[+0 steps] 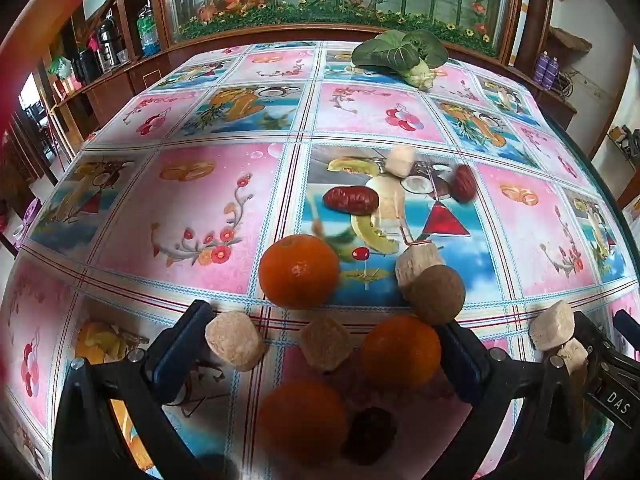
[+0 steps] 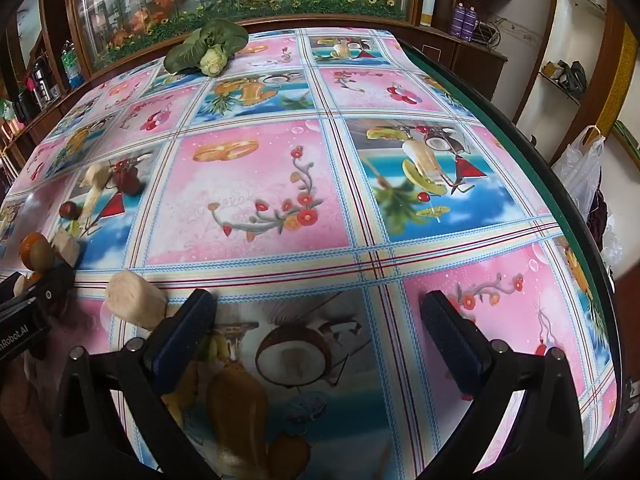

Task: Organize fruits
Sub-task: 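Move the left tool toward the mandarin oranges beside the red-rimmed tray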

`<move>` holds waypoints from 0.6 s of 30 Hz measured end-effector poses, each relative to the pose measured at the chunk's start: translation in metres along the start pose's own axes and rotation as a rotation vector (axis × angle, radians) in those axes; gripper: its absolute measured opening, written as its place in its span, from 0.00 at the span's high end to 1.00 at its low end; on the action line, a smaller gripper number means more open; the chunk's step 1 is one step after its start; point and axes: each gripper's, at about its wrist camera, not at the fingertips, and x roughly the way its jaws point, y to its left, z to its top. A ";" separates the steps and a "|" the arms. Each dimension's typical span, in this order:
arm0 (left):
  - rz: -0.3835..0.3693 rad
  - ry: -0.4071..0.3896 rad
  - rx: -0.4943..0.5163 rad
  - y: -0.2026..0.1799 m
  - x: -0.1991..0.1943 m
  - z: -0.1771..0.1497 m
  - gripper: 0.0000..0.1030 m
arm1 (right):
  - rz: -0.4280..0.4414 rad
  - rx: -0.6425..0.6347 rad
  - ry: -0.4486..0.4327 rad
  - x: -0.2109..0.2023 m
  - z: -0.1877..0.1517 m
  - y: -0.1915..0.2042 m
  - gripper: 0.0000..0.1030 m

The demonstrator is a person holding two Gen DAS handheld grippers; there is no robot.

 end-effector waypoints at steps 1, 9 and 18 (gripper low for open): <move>0.000 0.000 0.000 0.000 0.000 0.000 0.00 | 0.001 0.001 0.000 0.000 0.000 0.000 0.00; 0.000 0.001 0.000 0.000 0.000 0.000 0.01 | 0.003 0.001 0.003 0.000 0.000 0.000 0.00; 0.000 0.002 0.000 0.000 0.000 0.000 0.01 | 0.003 0.002 0.004 0.001 0.001 0.000 0.00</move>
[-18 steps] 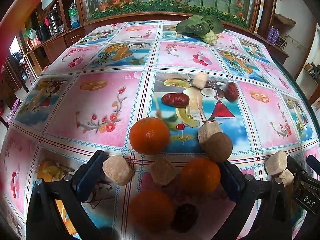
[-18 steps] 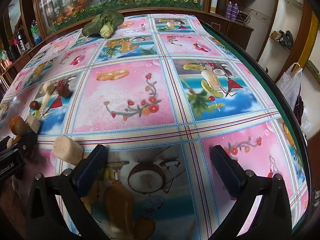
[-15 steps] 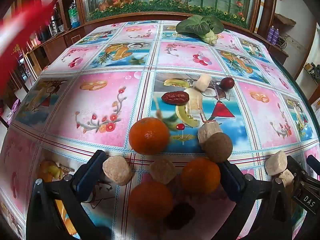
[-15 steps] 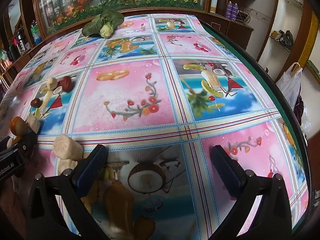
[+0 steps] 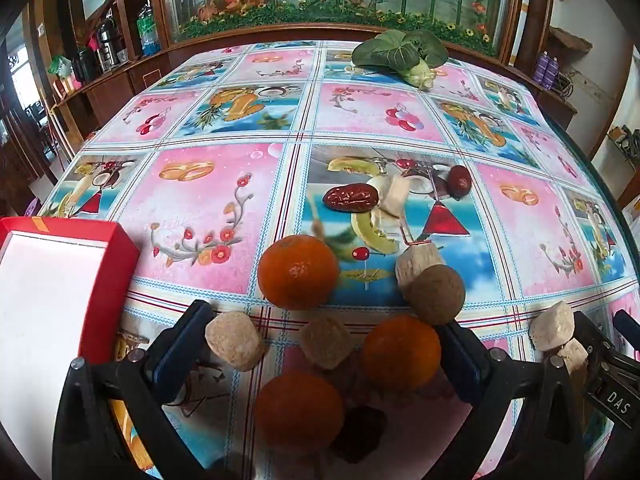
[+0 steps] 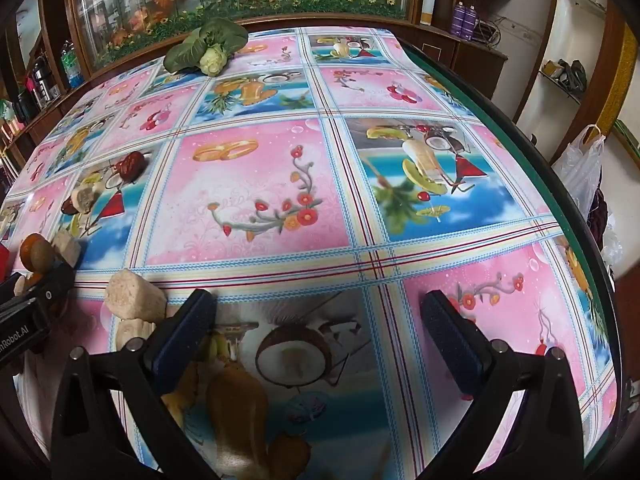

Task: Organize fruits
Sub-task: 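Move the left tool toward the mandarin oranges beside the red-rimmed tray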

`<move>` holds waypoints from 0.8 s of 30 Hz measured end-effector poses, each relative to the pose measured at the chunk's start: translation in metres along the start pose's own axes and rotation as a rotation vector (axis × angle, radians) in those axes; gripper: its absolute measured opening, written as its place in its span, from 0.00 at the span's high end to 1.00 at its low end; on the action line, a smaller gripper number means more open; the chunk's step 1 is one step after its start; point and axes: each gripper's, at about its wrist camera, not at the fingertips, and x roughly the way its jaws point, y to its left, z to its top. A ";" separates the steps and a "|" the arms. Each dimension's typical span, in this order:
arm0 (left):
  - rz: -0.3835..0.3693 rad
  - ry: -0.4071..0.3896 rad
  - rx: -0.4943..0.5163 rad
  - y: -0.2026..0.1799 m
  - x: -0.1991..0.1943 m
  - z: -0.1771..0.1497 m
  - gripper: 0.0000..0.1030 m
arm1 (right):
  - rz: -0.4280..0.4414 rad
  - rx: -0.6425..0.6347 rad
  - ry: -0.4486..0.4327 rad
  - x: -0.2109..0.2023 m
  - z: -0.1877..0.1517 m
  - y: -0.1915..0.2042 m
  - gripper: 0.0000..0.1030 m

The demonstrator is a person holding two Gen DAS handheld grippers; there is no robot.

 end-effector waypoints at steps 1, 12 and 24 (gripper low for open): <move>0.000 0.000 0.000 0.000 0.000 0.000 0.00 | 0.000 0.000 0.000 0.000 0.000 0.000 0.00; 0.001 0.000 -0.003 -0.001 0.000 0.000 0.01 | 0.000 0.000 0.001 0.000 0.001 0.000 0.00; 0.046 -0.180 0.034 0.005 -0.065 -0.003 0.02 | 0.113 0.034 -0.223 -0.059 0.006 -0.018 0.00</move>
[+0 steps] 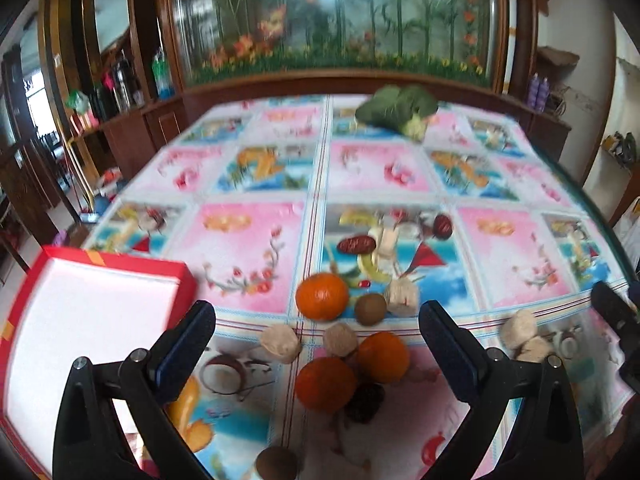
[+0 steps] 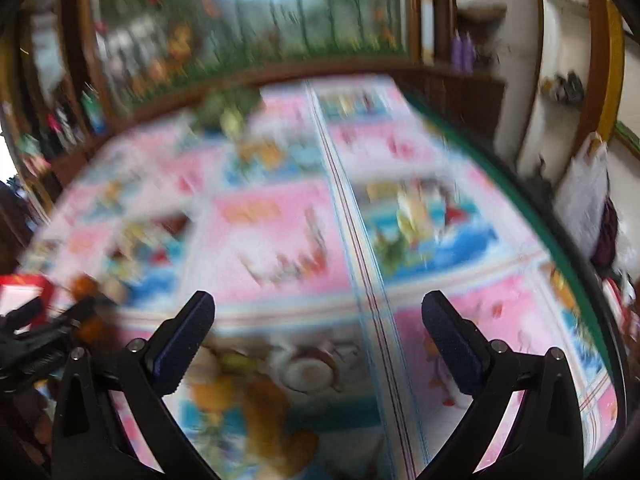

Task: Organize fruits
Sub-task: 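Move the left tool toward the mandarin oranges beside the red-rimmed tray, then grasp a mandarin orange with the left tool while the right tool grasps another orange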

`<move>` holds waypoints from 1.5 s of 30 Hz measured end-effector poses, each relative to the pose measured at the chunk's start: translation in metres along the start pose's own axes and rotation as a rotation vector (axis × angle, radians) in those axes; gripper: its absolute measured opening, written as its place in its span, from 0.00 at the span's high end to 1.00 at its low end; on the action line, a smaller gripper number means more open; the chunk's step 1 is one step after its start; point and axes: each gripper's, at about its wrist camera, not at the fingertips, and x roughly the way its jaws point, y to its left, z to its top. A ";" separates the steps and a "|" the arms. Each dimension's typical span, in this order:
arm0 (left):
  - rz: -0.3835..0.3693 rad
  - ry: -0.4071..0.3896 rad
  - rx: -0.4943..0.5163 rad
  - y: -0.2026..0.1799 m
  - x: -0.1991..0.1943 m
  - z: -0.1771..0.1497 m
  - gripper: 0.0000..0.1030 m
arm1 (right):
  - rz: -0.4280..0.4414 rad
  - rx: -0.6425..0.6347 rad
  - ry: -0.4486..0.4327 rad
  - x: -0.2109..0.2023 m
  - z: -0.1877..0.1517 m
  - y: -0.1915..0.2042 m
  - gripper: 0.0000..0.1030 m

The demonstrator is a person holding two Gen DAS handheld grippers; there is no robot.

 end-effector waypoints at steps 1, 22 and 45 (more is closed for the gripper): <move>-0.003 -0.012 0.006 0.000 -0.006 0.001 0.02 | 0.017 -0.018 -0.023 -0.007 0.001 0.005 0.00; -0.013 -0.010 -0.002 0.005 -0.012 -0.001 0.01 | 0.084 -0.061 0.034 -0.009 -0.009 0.034 0.00; 0.011 0.032 0.069 0.073 -0.055 -0.037 0.01 | 0.147 -0.195 0.105 -0.014 -0.033 0.032 0.00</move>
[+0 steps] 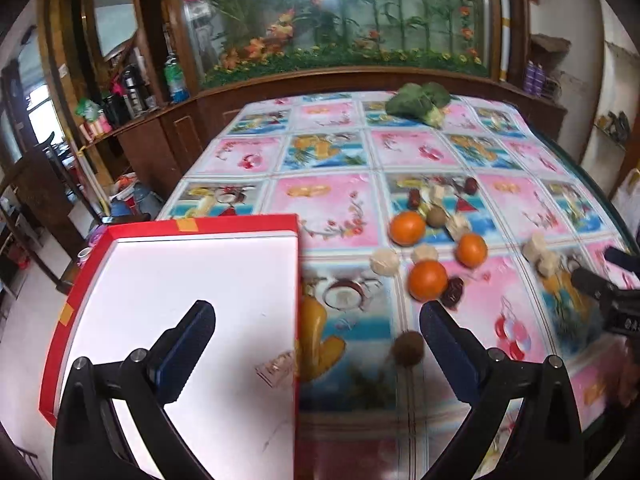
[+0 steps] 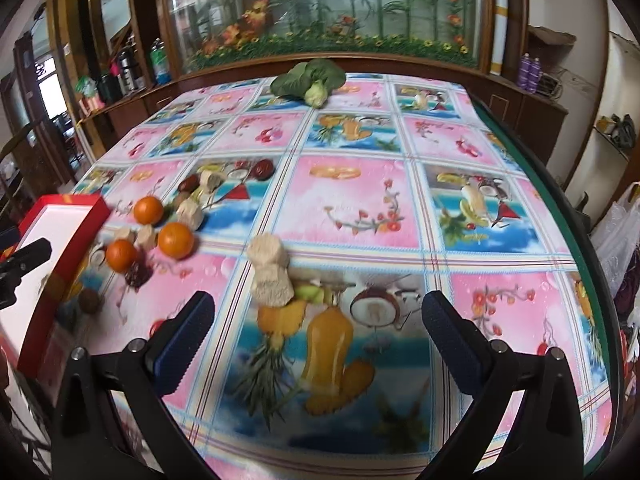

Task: Organize fruits
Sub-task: 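Grasp a mandarin orange with the left tool while the right tool grasps another orange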

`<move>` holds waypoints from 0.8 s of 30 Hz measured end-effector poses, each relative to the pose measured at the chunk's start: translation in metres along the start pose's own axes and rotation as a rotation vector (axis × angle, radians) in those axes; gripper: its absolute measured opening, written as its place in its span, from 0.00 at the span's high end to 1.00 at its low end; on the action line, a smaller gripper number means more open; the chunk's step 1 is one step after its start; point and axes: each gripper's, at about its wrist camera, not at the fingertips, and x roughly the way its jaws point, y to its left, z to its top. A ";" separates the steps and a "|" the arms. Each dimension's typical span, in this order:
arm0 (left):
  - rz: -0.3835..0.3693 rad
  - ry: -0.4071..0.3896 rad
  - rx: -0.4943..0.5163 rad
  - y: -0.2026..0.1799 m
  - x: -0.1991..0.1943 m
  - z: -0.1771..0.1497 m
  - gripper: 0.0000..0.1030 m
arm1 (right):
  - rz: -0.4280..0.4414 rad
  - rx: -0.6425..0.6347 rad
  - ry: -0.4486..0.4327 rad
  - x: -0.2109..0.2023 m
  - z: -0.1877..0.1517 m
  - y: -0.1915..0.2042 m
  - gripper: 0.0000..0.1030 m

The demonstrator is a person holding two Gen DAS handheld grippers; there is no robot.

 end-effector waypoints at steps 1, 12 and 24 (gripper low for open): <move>-0.001 -0.002 0.012 -0.003 0.001 -0.001 0.01 | 0.007 -0.011 0.005 0.000 0.000 0.001 0.00; -0.049 0.034 0.104 -0.032 0.021 0.004 0.01 | 0.187 -0.074 -0.001 0.004 0.026 0.048 0.05; -0.052 0.081 0.097 -0.026 0.035 0.005 0.07 | 0.249 -0.095 0.159 0.078 0.045 0.089 0.36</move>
